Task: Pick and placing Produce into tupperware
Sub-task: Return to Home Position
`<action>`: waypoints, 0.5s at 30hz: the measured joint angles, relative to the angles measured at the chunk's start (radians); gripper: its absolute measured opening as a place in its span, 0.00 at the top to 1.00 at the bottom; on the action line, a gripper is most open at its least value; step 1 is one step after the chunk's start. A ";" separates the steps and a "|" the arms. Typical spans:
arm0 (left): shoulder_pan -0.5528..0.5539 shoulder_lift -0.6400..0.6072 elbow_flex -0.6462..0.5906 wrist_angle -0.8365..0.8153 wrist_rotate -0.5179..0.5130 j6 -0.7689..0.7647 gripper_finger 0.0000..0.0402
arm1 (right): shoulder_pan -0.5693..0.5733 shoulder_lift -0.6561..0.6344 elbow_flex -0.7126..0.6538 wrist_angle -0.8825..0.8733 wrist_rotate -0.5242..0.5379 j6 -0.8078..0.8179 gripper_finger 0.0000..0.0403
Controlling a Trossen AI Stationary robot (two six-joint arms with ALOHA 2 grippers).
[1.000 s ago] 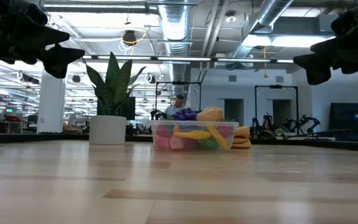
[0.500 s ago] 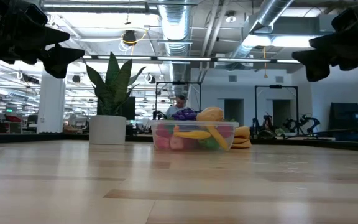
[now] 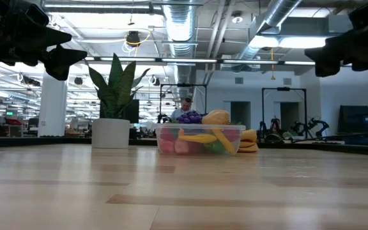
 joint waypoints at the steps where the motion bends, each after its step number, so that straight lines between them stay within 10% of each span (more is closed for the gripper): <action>1: 0.000 0.000 0.000 0.000 0.000 0.000 0.39 | 0.004 0.000 0.000 0.000 0.000 0.001 0.47; 15: 0.000 0.000 0.000 0.000 0.000 0.000 0.39 | 0.013 0.000 0.000 0.000 0.000 0.119 0.47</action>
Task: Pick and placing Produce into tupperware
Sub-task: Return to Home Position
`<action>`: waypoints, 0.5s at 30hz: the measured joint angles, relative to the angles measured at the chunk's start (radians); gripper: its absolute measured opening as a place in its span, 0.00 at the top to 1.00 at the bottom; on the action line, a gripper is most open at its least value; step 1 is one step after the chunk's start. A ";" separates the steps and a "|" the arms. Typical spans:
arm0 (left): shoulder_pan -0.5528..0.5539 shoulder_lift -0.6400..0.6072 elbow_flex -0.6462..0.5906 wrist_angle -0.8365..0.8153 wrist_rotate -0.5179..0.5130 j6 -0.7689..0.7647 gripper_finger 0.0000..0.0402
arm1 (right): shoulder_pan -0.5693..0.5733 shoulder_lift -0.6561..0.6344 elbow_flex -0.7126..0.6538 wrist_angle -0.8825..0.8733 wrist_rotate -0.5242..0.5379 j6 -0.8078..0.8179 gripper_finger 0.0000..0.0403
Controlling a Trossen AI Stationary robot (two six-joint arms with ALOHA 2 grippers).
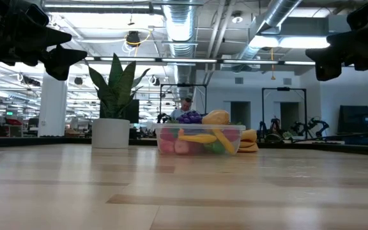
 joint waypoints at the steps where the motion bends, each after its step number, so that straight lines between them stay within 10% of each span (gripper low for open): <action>1: 0.000 0.000 0.000 0.000 0.000 0.000 0.39 | 0.000 0.000 0.000 0.000 0.000 0.000 0.47; 15: 0.000 0.000 0.000 -0.002 -0.012 0.138 0.39 | 0.000 0.000 0.000 0.000 0.000 0.000 0.47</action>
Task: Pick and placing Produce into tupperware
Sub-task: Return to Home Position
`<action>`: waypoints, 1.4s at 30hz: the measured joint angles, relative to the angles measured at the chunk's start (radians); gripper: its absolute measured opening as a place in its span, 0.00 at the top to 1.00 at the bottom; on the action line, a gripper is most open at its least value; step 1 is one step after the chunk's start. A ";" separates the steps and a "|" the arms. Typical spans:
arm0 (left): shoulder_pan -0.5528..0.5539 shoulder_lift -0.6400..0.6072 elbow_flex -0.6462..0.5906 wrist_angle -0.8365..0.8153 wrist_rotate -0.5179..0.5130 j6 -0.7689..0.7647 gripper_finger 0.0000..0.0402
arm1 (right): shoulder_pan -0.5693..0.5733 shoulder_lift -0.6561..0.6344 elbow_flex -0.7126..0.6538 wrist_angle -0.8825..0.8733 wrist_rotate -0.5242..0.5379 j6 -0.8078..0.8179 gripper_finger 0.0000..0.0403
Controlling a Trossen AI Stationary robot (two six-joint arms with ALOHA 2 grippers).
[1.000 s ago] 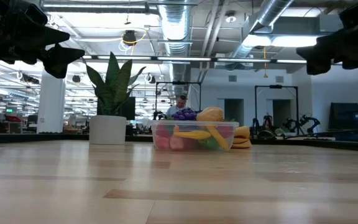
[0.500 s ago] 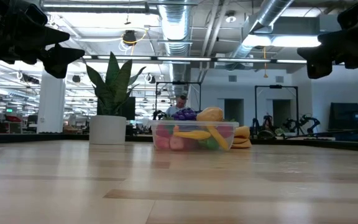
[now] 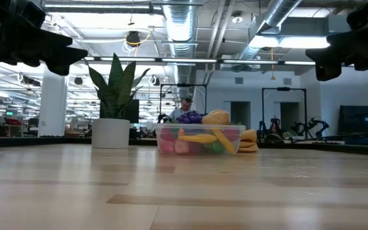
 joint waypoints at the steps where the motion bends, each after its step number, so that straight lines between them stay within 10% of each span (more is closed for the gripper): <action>1: 0.000 0.000 0.000 0.000 -0.007 0.030 0.39 | 0.000 0.000 0.000 0.000 0.000 0.000 0.47; 42: 0.000 0.000 0.000 -0.007 -0.038 0.025 0.39 | 0.000 0.000 0.000 0.000 0.000 0.001 0.47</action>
